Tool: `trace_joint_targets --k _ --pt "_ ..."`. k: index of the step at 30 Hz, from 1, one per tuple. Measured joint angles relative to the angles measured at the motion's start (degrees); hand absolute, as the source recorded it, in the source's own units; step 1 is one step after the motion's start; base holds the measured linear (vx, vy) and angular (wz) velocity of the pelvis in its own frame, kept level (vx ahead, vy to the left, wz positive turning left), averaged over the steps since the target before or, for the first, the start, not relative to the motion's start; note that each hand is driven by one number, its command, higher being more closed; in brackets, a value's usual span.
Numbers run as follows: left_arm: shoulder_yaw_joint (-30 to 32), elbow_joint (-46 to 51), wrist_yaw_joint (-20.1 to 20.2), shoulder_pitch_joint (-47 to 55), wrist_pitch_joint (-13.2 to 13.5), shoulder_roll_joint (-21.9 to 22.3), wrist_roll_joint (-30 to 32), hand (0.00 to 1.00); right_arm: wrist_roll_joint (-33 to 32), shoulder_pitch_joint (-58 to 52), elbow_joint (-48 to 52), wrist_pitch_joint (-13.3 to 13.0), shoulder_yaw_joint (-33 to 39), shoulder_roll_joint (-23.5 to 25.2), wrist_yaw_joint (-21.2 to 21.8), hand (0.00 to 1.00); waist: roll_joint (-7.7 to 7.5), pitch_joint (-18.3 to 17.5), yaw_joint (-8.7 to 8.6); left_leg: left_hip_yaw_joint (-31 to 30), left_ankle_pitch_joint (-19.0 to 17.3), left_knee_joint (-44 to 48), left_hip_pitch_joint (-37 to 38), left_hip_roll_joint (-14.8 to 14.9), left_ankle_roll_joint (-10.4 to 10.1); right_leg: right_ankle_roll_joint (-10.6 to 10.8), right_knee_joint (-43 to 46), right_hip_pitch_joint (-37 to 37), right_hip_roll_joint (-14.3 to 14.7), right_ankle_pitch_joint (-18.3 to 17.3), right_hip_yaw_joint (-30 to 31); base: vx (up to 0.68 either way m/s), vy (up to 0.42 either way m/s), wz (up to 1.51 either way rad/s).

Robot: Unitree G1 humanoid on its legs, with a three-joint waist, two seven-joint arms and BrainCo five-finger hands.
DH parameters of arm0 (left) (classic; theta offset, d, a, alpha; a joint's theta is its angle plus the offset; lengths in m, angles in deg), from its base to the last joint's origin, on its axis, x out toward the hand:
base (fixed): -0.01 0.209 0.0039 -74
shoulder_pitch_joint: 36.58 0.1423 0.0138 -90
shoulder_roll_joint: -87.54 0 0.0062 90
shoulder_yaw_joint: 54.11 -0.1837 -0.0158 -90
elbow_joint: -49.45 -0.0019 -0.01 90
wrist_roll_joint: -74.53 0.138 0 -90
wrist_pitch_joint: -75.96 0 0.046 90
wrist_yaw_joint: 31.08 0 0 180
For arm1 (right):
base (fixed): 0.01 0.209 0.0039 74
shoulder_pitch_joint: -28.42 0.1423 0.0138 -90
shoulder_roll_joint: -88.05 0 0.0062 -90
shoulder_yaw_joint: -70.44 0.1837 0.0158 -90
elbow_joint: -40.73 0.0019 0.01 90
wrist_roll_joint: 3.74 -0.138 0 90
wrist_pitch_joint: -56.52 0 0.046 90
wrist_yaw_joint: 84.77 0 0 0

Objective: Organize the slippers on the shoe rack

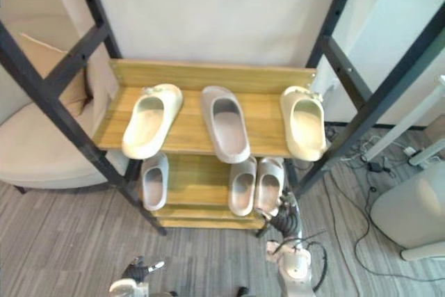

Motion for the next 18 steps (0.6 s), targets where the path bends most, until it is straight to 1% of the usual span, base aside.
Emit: trace_joint_targets --k 2,4,6,8,12,15,18 --pt "-0.49 -0.03 0.0 0.0 0.11 -0.03 0.01 0.0 0.81 -0.17 2.22 -0.3 -0.52 -0.03 0.11 0.0 0.13 0.06 -0.03 0.0 0.0 -0.08 0.3 -0.01 0.0 0.0 -0.01 0.25 0.0 0.0 0.04 0.0 0.0 0.0" --pt "-0.87 -0.06 0.02 0.0 0.18 -0.07 0.0 0.0 0.96 -0.28 5.04 -0.96 -1.5 -0.24 0.31 0.0 0.25 0.07 -0.07 0.0 -0.01 -0.09 0.31 0.0 -0.01 0.01 -0.01 0.22 0.02 0.01 0.1 0.0 0.0 0.0" --pt "-2.03 -0.08 0.04 0.0 0.36 -0.31 0.0 0.0 1.06 -0.16 8.03 -2.18 -1.94 -0.31 0.43 0.0 0.36 0.02 -0.07 -0.02 -0.01 -0.09 0.31 0.01 -0.01 0.04 0.0 0.21 0.04 0.03 0.14 0.0 0.0 0.0" --pt "-2.65 -0.14 0.07 -0.08 0.41 -0.54 0.01 0.0 1.17 0.33 9.69 -2.5 -1.96 -0.99 0.39 0.0 0.39 0.01 -0.09 -0.02 -0.01 -0.09 0.3 -0.01 -0.01 0.06 0.01 0.19 0.04 0.04 0.2 0.0 0.0 0.0" --pt "-3.05 -0.27 0.13 -0.12 0.48 -0.91 0.01 0.0 2.91 2.24 12.66 -3.62 -2.08 -2.83 0.28 0.0 0.43 0.01 -0.16 -0.12 -0.01 -0.08 0.29 -0.01 -0.01 0.06 0.02 0.22 0.06 0.04 0.15 0.0 0.0 0.0" --pt "-3.05 -0.71 0.18 -0.13 0.57 -0.93 0.01 0.0 3.05 3.34 14.22 -3.78 -2.43 -3.92 0.31 0.0 0.43 0.01 -0.19 -0.28 -0.01 -0.08 0.26 -0.02 0.0 0.06 0.05 0.26 0.06 0.04 0.02 0.0 0.0 0.0" --pt "-3.05 -0.83 0.3 -0.13 0.74 -0.96 0.01 0.0 3.01 4.71 14.53 -4.35 -2.48 -4.08 0.31 0.0 0.43 0.0 -0.27 -0.46 -0.01 -0.06 0.26 -0.01 0.0 0.06 0.15 0.28 0.06 0.04 -0.07 0.0 0.0 0.0"
